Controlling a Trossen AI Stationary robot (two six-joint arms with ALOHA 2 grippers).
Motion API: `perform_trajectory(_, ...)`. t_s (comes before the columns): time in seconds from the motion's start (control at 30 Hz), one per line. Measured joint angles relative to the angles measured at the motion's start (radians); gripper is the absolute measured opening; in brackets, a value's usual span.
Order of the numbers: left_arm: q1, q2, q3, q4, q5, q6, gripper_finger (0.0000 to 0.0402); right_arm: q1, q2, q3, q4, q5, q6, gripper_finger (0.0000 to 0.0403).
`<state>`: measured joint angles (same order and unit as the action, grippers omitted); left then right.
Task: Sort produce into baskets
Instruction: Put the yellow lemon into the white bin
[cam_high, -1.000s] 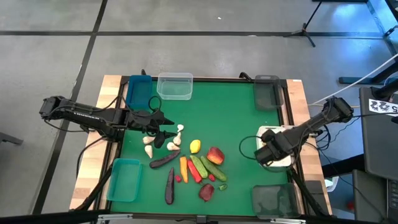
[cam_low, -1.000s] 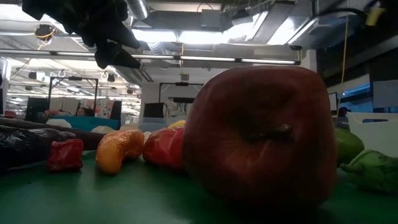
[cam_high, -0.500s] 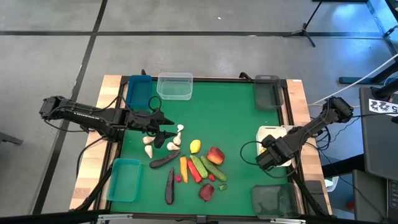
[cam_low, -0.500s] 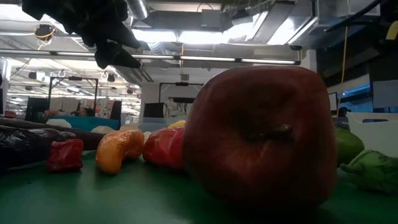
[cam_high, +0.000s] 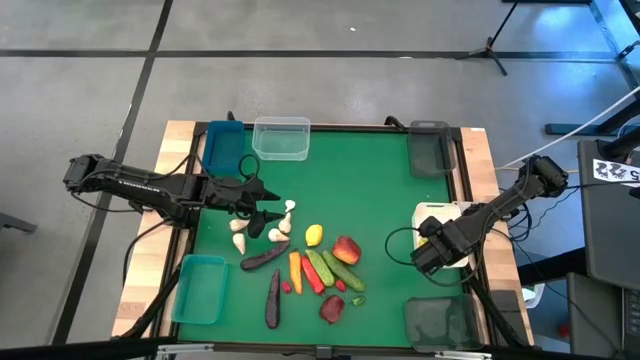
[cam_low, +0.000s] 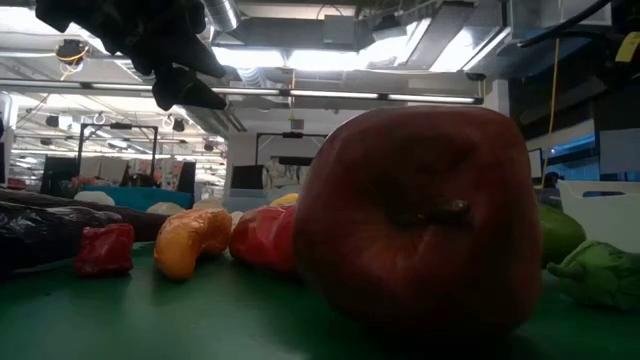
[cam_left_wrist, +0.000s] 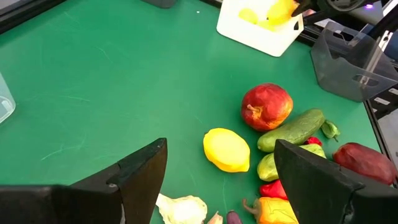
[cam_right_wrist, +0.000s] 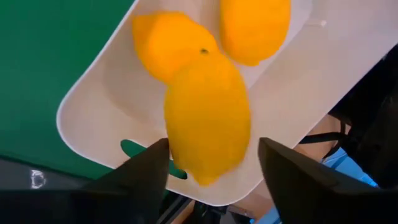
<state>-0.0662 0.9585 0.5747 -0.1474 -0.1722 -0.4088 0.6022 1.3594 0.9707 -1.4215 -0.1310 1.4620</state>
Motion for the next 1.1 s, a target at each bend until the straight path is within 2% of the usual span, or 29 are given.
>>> perform_trajectory(0.1, 0.0, 0.0, 0.0, 0.0, 0.0, 0.0, 0.029, 0.0, 0.0, 0.0, 0.001, 0.0, 0.0, 0.0293)
perform_trajectory(0.2, 0.0, 0.0, 0.0, 0.0, 0.0, 0.0, 0.029, 0.0, 0.0, 0.0, 0.007, 0.015, -0.008, 0.0306)
perform_trajectory(0.4, 0.0, 0.0, 0.0, 0.0, 0.0, 0.015, 0.029, 0.0, 0.0, 0.074, 0.088, 0.164, -0.118, 0.0309)
perform_trajectory(0.5, 0.0, 0.0, 0.0, 0.001, 0.0, 0.015, 0.029, 0.0, 0.0, 0.15, 0.134, 0.283, -0.187, 0.0309)
perform_trajectory(0.6, 0.0, 0.0, 0.0, 0.001, 0.0, 0.015, 0.029, 0.0, 0.0, 0.231, 0.209, 0.45, -0.305, 0.031)
perform_trajectory(0.7, 0.0, 0.0, 0.0, 0.001, 0.0, 0.015, 0.029, -0.011, 0.0, 0.287, 0.361, 0.661, -0.563, 0.031)
perform_trajectory(0.77, 0.0, 0.0, 0.0, 0.001, 0.0, 0.007, 0.029, -0.042, 0.0, 0.303, 0.511, 0.741, -0.783, 0.031)
perform_trajectory(0.9, 0.0, 0.0, 0.0, 0.001, 0.0, -0.002, 0.029, -0.14, 0.01, 0.304, 0.82, 0.739, -1.196, 0.031)
perform_trajectory(0.97, 0.0, 0.0, 0.0, 0.001, 0.0, -0.004, 0.029, -0.202, 0.027, 0.304, 0.938, 0.673, -1.35, 0.031)
perform_trajectory(1.1, 0.0, 0.0, 0.0, -0.004, 0.0, -0.009, 0.029, -0.334, 0.09, 0.304, 1.071, 0.48, -1.533, 0.031)
